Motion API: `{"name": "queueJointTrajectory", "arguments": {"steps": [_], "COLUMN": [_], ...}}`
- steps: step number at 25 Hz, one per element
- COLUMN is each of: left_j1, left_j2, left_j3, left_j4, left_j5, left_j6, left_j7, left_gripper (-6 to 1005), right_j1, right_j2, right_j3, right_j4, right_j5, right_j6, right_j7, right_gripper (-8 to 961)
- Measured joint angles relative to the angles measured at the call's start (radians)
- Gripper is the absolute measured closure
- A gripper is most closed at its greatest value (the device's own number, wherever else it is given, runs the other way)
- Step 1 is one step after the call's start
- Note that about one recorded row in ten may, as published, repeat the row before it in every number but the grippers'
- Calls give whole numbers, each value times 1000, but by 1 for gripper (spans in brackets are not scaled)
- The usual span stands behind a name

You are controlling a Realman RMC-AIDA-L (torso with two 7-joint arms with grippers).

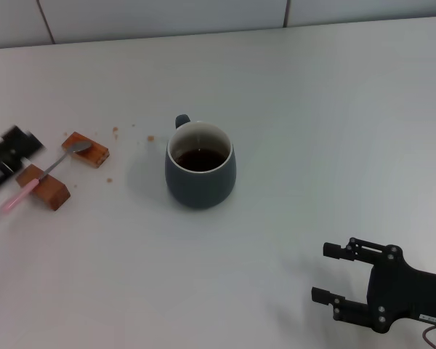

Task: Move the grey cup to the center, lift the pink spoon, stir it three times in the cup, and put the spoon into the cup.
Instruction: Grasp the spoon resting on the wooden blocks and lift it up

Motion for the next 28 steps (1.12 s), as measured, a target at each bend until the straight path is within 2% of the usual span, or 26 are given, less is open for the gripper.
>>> {"name": "queueJointTrajectory", "arguments": {"steps": [1, 4, 5, 6, 8, 11, 15, 21, 28], "left_j1": [-10, -20, -15, -15, -1, 16, 20, 20, 18], "left_j2": [17, 50, 60, 60, 73, 89, 94, 100, 93], "left_j3": [-26, -65, -119, -119, -155, -140, -133, -133, -134], "left_j4": [1, -2, 2, 2, 3, 3, 3, -6, -21], "left_j5": [-2, -17, -22, -22, -19, -1, 94, 156, 193], "left_j6": [-13, -22, -37, -37, -87, -170, -264, -305, -330], "left_j7": [-128, -341, -476, -476, -617, -754, -838, -868, -886], "left_gripper": [204, 204, 204, 204, 204, 204, 204, 203, 203], "right_j1": [0, 1, 1, 1, 1, 0, 3, 7, 10], "right_j2": [0, 0, 0, 0, 0, -1, -2, -3, -3], "right_j3": [0, 0, 0, 0, 0, 0, -1, -1, 0], "right_j4": [0, 0, 0, 0, 0, 0, -1, -5, -6], "right_j5": [0, 0, 0, 0, 0, 0, 0, 0, 0], "right_j6": [0, 0, -1, -1, -1, -3, -5, -12, -14], "right_j7": [0, 3, 4, 4, 4, 5, 7, 7, 8], "right_gripper": [248, 248, 248, 248, 248, 248, 248, 248, 248]}}
